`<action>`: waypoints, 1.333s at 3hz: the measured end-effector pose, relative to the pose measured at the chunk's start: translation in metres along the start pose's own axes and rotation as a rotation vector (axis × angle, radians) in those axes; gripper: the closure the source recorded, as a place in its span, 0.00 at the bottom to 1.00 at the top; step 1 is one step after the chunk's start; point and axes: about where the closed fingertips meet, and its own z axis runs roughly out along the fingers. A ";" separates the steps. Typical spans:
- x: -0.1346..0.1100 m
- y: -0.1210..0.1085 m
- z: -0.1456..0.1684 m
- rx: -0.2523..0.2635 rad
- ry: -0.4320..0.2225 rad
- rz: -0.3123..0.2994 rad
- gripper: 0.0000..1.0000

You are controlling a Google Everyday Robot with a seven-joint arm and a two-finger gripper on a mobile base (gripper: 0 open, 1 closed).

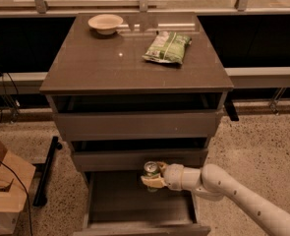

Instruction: Place green can into bottom drawer

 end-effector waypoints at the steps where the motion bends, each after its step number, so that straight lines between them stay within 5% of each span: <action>1: 0.026 -0.013 0.019 0.050 -0.129 -0.012 1.00; 2: 0.076 -0.011 0.046 0.058 -0.196 0.008 1.00; 4: 0.072 -0.009 0.048 0.050 -0.193 0.010 1.00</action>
Offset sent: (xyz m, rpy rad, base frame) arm 0.0044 0.0308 -0.1359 0.2252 -0.1043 -0.1080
